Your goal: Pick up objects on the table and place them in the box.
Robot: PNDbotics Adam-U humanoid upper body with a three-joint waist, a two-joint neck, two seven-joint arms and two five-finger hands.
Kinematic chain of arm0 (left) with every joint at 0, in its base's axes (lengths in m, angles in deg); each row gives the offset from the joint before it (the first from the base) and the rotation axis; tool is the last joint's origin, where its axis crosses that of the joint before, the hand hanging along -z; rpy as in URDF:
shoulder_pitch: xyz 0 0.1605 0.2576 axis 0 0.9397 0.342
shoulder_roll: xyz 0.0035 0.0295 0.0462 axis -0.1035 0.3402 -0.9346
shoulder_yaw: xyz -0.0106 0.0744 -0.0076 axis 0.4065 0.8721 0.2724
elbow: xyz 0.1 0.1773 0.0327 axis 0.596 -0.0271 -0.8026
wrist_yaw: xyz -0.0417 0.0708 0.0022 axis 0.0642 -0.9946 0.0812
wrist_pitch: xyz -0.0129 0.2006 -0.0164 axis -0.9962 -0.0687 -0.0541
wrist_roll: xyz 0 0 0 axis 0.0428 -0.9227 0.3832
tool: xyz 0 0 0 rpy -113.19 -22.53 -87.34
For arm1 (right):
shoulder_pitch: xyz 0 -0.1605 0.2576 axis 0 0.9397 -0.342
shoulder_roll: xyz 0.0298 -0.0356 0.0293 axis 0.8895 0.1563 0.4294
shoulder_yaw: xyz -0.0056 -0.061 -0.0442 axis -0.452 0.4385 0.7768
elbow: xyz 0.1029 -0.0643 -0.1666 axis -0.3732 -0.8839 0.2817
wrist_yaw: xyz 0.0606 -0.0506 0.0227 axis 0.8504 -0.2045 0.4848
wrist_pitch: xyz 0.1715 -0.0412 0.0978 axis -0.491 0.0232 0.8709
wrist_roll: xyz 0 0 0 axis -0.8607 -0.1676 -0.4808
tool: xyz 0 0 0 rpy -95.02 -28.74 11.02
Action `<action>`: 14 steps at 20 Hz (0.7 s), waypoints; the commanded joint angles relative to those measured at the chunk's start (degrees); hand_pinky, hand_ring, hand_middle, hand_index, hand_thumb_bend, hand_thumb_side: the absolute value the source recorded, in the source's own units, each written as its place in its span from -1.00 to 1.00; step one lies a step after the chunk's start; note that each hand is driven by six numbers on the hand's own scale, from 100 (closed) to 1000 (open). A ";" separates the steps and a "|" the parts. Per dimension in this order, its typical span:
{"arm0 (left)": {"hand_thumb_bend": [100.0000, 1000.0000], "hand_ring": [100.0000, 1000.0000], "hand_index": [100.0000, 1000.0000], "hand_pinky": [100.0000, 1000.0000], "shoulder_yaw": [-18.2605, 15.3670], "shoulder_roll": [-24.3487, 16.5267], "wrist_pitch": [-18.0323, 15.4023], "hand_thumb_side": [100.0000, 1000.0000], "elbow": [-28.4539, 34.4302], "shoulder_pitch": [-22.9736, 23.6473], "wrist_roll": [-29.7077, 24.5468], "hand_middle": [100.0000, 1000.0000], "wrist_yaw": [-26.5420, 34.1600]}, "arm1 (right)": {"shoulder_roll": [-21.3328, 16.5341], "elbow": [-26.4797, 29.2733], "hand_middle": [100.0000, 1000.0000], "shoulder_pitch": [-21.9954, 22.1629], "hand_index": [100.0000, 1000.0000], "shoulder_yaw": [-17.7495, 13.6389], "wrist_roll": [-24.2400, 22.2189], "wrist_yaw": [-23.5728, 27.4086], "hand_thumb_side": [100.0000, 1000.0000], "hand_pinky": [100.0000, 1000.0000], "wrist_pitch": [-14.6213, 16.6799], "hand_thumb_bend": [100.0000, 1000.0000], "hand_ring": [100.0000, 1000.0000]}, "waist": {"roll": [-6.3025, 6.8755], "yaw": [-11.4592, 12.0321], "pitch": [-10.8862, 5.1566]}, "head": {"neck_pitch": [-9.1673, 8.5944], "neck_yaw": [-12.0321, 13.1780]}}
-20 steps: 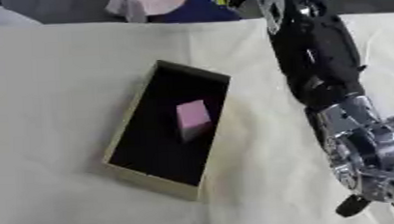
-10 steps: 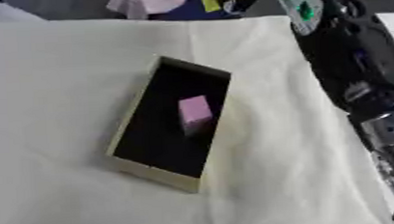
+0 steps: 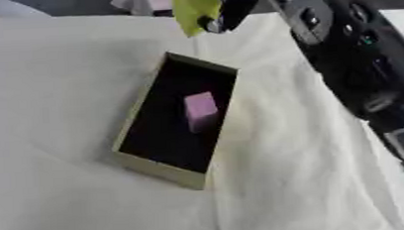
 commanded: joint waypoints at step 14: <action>-0.55 0.44 0.65 0.31 -0.01 -1.94 0.57 0.30 1.15 1.41 -0.53 0.46 0.22 | 1.89 2.64 -0.22 1.51 0.16 5.18 -3.00 6.74 -0.62 0.38 0.51 -1.00 0.22 | -0.26 0.02 -3.67 | 3.11 0.81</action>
